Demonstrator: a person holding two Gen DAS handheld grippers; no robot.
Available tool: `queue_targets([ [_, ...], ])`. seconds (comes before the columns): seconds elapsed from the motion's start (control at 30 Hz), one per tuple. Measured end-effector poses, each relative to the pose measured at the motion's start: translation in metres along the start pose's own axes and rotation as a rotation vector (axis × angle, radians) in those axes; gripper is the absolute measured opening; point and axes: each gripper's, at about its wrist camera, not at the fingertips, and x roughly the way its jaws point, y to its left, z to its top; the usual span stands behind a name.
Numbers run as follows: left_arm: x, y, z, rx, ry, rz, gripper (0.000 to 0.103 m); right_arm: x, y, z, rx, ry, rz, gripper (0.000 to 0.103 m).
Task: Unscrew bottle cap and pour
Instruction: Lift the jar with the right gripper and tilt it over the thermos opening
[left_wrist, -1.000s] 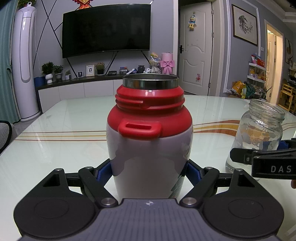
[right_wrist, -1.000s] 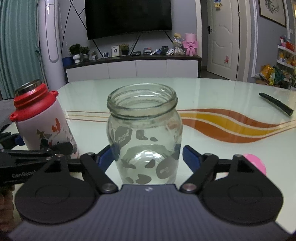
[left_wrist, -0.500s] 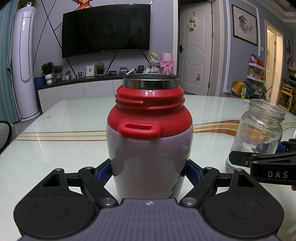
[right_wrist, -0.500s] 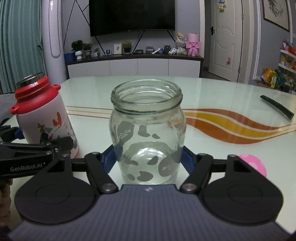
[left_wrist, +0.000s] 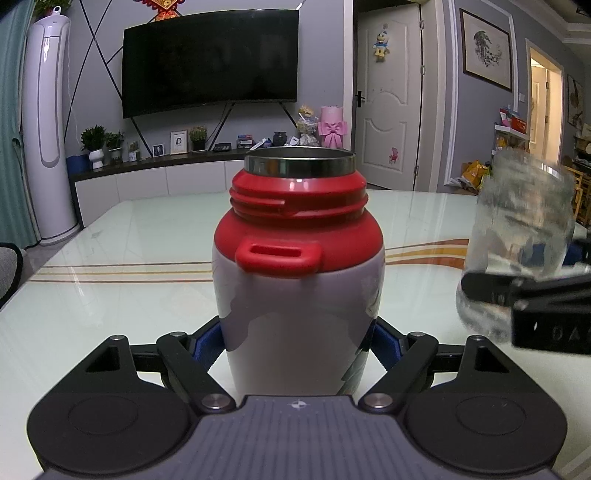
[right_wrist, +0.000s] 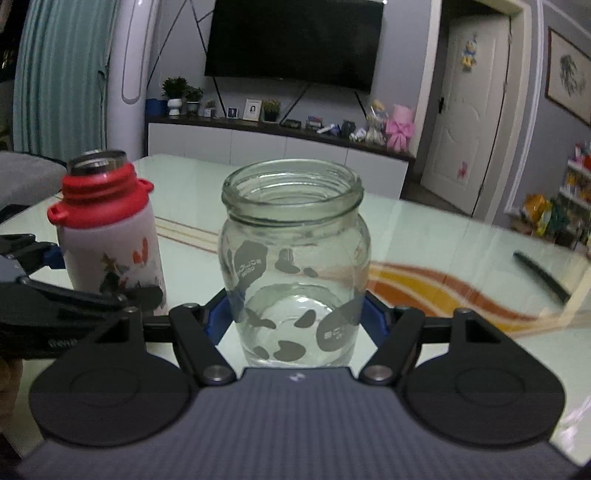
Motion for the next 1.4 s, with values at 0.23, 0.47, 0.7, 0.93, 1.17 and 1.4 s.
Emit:
queue_targets([
  [0.23,0.001,-0.002,0.0,-0.002,0.002,0.001,0.083,0.0,0.011,0.019,-0.102,-0.009,-0.001,0.07],
  [0.47,0.002,-0.002,-0.001,-0.002,-0.005,0.0,0.083,0.0,0.022,0.038,-0.204,-0.018,-0.002,0.07],
  [0.7,0.003,-0.003,0.0,-0.005,-0.002,0.004,0.083,0.001,0.032,0.042,-0.306,-0.03,-0.004,0.07],
  [0.93,0.003,-0.001,0.001,-0.004,-0.005,-0.001,0.083,0.006,0.046,0.042,-0.42,-0.043,-0.02,0.07],
  [1.17,0.006,0.004,0.002,-0.005,-0.004,-0.002,0.083,0.011,0.049,0.041,-0.516,-0.056,-0.053,0.07],
  [1.4,0.005,0.002,0.0,-0.002,-0.002,-0.004,0.083,0.016,0.053,0.037,-0.607,-0.075,-0.083,0.07],
])
